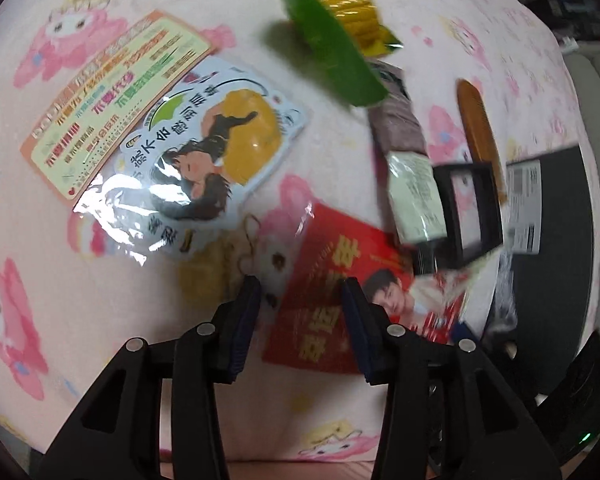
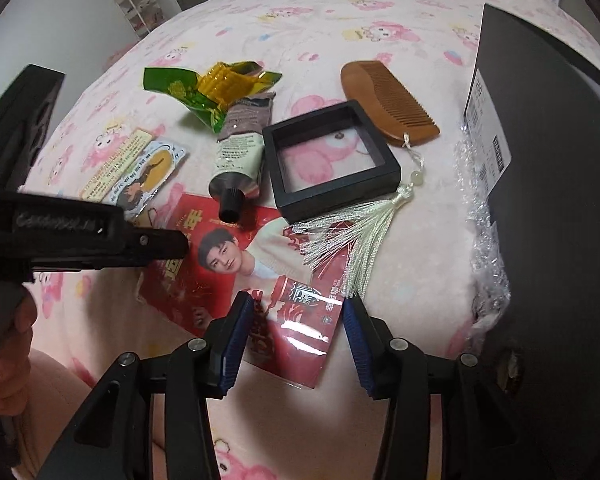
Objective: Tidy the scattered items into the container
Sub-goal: 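Lift the red card packet with the left gripper and turn toward the box, then lower the red card packet into the box below the wet-wipe pack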
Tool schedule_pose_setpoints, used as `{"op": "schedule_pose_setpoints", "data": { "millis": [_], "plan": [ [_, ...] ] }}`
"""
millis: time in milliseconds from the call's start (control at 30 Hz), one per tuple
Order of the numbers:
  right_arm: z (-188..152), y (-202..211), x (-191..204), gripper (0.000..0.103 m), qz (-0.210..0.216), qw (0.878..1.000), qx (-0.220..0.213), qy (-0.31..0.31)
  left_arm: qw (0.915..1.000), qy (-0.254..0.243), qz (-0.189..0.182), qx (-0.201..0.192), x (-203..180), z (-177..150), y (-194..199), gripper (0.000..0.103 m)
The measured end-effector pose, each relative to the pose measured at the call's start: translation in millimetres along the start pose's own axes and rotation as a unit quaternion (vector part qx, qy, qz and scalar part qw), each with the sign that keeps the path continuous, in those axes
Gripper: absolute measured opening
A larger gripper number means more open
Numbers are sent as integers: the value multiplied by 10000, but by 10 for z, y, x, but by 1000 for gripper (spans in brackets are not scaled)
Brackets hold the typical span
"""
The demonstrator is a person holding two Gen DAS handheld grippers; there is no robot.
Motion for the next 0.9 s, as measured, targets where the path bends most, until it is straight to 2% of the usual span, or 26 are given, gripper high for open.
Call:
{"op": "schedule_pose_setpoints", "data": {
  "millis": [100, 233, 333, 500, 667, 800, 900],
  "plan": [
    [-2, 1, 41, 45, -140, 9997, -19, 201, 9999, 1, -155, 16, 40, -5, 6, 42],
    [-10, 83, 50, 45, -28, 9999, -25, 150, 9997, -194, -159, -55, 12, -209, 87, 42],
    [-54, 228, 45, 45, 50, 10000, 23, 75, 9991, -200, -316, -176, 11, -430, 190, 42],
    [-173, 692, 129, 45, -11, 9989, -403, 245, 9963, -377, -599, -492, -46, -853, 488, 42],
    [-314, 1181, 183, 45, -83, 9945, -915, 508, 9925, -529, -791, -772, -369, -1193, 786, 42],
    [-313, 1544, 9, 45, -21, 9916, -1187, 512, 9875, -852, -920, -958, -1031, -1191, 803, 42],
    [-270, 1758, -229, 45, -8, 9907, -1283, 457, 9833, -1115, -1033, -1005, -1337, -1210, 933, 42]
  ]
}}
Point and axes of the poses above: each gripper's, at about its wrist camera, not at the fingertips, and y roughly against the way its jaws point, x to its left, z to its top, the point moved 2 cm from there along -y, roughly the way its jaws point, and after that the axes turned 13 degrees about x, right-handed, at the moved point
